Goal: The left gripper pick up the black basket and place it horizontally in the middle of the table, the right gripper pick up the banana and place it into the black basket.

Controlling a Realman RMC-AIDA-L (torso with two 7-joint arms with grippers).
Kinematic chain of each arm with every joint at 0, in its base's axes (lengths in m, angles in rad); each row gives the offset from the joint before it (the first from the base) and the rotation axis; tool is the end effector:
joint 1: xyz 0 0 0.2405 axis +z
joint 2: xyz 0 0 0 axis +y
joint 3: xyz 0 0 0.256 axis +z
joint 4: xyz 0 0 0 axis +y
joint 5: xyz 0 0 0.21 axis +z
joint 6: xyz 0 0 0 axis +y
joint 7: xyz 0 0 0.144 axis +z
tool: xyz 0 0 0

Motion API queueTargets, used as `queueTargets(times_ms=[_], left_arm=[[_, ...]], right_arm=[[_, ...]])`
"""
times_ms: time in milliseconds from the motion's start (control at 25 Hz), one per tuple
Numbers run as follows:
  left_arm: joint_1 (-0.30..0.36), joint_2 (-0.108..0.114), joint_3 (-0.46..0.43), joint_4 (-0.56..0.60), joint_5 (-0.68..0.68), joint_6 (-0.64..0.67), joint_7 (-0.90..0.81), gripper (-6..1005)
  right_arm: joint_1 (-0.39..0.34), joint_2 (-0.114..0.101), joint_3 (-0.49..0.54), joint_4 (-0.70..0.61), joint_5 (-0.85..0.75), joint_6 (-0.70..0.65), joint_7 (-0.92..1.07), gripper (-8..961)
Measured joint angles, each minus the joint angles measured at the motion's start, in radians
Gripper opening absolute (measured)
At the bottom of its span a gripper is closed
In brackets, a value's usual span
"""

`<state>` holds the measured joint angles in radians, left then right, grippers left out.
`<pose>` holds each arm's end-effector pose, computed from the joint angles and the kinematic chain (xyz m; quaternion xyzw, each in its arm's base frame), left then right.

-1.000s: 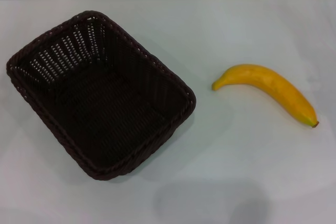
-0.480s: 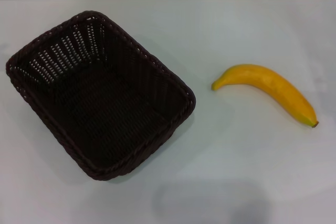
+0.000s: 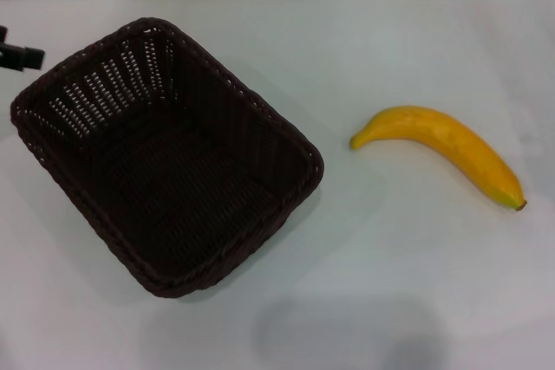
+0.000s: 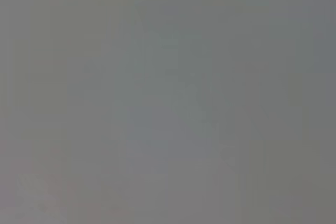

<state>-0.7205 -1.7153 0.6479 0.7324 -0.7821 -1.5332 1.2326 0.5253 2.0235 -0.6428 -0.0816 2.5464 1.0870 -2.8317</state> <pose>-0.2790 0.4073 0.1639 -0.9105 -0.3399 -0.0252 0.2342 0.3627 0.3649 0.0650 -0.6119 0.2667 0.2946 0.6839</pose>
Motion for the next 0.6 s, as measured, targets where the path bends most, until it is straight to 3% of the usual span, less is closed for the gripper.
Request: queueTargets(times_ms=[280, 600], left_arm=[[-0.006, -0.042, 0.001, -0.045, 0.030, 0.056, 0.061, 889], [0.004, -0.060, 0.004, -0.091, 0.036, 0.138, 0.107, 889]], right_arm=[[-0.013, 0.000, -0.005, 0.000, -0.003, 0.006, 0.008, 855], [-0.010, 0.000, -0.006, 0.000, -0.012, 0.002, 0.008, 855]])
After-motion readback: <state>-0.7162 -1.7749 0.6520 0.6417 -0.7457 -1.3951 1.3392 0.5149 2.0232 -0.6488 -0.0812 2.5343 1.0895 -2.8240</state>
